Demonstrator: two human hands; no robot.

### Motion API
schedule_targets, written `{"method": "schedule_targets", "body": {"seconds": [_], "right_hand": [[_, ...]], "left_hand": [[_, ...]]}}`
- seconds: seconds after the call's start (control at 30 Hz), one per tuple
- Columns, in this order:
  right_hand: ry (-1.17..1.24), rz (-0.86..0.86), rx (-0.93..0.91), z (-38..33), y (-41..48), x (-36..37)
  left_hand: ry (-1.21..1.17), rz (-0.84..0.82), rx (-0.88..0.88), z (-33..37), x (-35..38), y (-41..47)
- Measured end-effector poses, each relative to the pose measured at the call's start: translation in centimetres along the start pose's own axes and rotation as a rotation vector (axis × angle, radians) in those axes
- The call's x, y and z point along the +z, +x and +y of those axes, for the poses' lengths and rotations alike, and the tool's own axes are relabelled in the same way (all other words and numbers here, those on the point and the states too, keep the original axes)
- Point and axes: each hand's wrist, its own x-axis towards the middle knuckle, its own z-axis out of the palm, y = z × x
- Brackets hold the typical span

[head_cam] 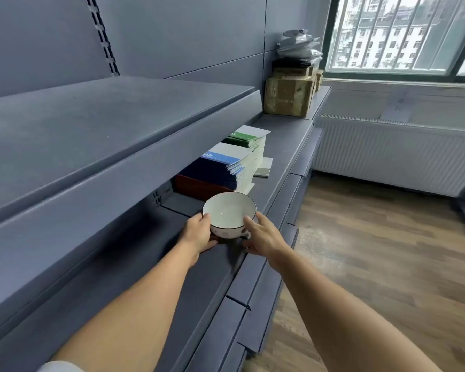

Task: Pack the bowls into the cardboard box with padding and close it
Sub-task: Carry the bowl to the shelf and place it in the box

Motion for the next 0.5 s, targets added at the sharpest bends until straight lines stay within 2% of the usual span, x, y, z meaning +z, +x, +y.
{"method": "schedule_targets", "body": {"seconds": [0.1,0.23,0.5], "right_hand": [[0.1,0.004,0.007,-0.2,-0.1,-0.1],[0.156,0.044,0.02,0.4,-0.6,-1.2],[0.208,0.196,0.02,2.9,-5.9,-8.0]], "left_hand": [[-0.057,0.008,0.005,0.6,0.4,-0.2],[-0.019,-0.002,0.012,0.7,1.3,-1.0],[0.015,-0.147,0.048,0.4,7.8,-5.9]]}}
